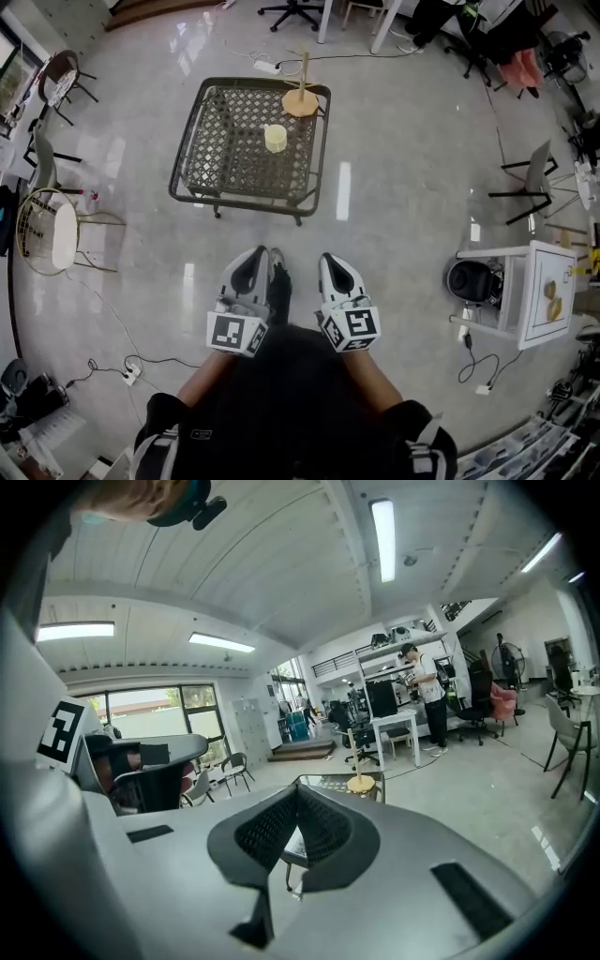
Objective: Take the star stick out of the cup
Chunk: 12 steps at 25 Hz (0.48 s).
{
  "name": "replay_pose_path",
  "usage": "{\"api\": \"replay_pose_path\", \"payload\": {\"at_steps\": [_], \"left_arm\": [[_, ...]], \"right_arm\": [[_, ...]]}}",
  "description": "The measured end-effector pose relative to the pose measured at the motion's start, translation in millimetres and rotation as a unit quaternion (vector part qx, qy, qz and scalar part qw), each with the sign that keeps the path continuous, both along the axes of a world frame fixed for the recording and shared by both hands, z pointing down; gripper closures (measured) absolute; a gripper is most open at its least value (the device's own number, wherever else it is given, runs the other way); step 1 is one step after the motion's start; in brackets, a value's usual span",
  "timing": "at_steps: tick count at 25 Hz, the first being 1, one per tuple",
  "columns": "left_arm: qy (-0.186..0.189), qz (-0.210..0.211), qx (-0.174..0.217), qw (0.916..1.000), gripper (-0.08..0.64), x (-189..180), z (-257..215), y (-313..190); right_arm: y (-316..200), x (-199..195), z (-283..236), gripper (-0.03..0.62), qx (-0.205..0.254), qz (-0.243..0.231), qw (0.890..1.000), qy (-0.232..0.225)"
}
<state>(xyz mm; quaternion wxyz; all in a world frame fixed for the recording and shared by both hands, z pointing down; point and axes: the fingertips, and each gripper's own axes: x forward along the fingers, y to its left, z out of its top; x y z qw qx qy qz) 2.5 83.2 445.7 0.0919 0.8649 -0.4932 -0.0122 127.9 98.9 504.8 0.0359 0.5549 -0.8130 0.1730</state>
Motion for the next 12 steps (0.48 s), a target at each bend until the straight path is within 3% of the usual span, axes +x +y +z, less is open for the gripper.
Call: {"api": "replay_pose_path", "payload": {"at_steps": [12], "left_arm": [[0.022,-0.036,-0.001,0.9991,0.545,-40.0,-9.1,-151.8]], "right_arm": [[-170.9,-39.5,13.2,0.581,-0.018,-0.047,0.997,0.054]]}}
